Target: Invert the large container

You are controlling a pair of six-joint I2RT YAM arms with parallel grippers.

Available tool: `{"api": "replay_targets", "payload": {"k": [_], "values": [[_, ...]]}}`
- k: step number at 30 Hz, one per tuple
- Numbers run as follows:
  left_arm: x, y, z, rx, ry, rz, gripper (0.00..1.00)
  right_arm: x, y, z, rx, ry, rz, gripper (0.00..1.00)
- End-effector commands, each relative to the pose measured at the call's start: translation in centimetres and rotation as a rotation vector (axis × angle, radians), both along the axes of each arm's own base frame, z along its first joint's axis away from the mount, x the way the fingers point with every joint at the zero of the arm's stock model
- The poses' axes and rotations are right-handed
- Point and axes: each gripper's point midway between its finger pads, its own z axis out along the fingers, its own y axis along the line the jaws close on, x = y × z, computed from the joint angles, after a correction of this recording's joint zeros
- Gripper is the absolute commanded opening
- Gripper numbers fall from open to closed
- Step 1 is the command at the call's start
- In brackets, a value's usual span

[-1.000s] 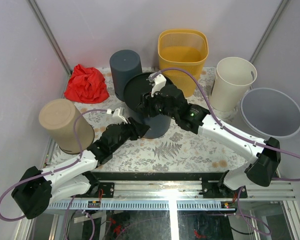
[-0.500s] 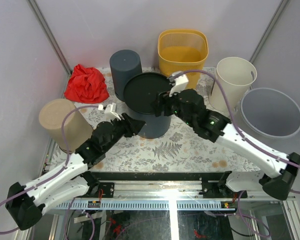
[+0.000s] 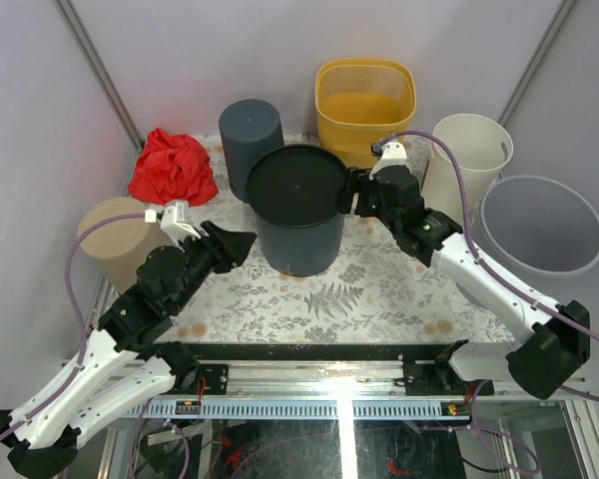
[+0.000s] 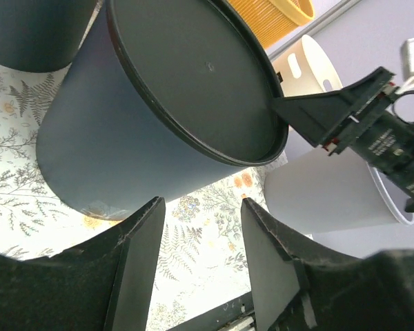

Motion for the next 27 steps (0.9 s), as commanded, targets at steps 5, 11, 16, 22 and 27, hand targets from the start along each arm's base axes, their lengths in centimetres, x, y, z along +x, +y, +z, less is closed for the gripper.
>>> {"api": "replay_targets", "payload": {"k": [5,11,16,22,27], "values": [[-1.3,3.4,2.3,0.009,-0.01,0.094,0.48,1.5,4.2,-0.8,0.129,0.017,0.127,0.7],[-1.5,4.4,3.3,0.017,-0.026,0.123,0.49,0.4,8.1,-1.9,0.232,0.07,0.274,0.57],[-1.6,5.0,3.7,0.016,-0.039,0.146,0.49,-1.4,12.8,-1.8,0.241,0.081,0.384,0.54],[-1.9,5.7,3.8,0.024,-0.045,0.162,0.49,-2.4,18.7,-1.6,0.265,0.106,0.491,0.54],[-2.3,6.5,4.4,0.021,-0.059,0.179,0.5,-2.4,22.4,-3.1,0.251,0.14,0.529,0.55]]}}
